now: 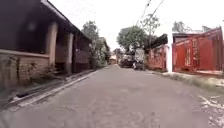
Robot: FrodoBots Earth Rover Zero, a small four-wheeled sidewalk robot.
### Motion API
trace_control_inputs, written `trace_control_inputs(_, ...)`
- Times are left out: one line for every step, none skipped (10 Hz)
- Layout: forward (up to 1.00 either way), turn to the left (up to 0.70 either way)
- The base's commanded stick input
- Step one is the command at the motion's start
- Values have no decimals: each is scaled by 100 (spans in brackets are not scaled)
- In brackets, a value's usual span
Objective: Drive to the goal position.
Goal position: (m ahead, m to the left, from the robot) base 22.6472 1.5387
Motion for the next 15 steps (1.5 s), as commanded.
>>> trace_control_inputs(70,0)
trace_control_inputs(70,0)
trace_control_inputs(70,0)
trace_control_inputs(70,0)
trace_control_inputs(70,0)
trace_control_inputs(70,0)
trace_control_inputs(70,0)
trace_control_inputs(70,0)
trace_control_inputs(70,0)
trace_control_inputs(70,0)
trace_control_inputs(70,0)
trace_control_inputs(70,0)
trace_control_inputs(70,0)
trace_control_inputs(70,0)
trace_control_inputs(70,0)
